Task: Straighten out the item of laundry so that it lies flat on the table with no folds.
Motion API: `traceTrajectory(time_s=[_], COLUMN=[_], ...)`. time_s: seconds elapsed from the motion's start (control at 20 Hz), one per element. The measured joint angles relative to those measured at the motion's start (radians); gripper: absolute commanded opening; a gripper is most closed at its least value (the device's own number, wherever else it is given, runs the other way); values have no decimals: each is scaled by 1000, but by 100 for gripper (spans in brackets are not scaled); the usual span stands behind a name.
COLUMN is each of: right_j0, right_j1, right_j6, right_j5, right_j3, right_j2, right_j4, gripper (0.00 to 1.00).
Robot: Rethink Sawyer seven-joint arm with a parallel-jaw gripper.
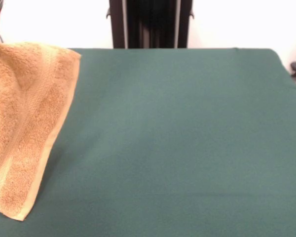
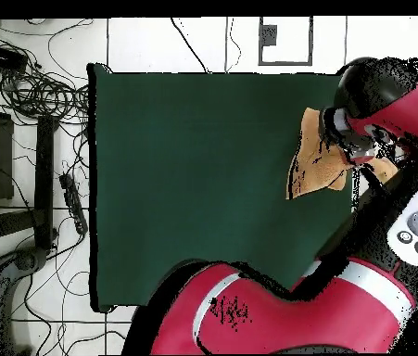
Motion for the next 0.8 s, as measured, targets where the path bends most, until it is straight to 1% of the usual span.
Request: traceTrajectory(time_s=[0.05, 0.1, 0.35, 0.8], right_j0=[1, 3, -2, -19], right_j1=[-5, -21, -61, -94], right_j6=[0, 0, 0, 0], right_j5=[-11, -54, -144, -162], right_j3=[3, 10, 13, 13], right_j2=[2, 7, 29, 75], right_j4=[-9, -42, -107, -159], gripper=[0, 0, 0, 0])
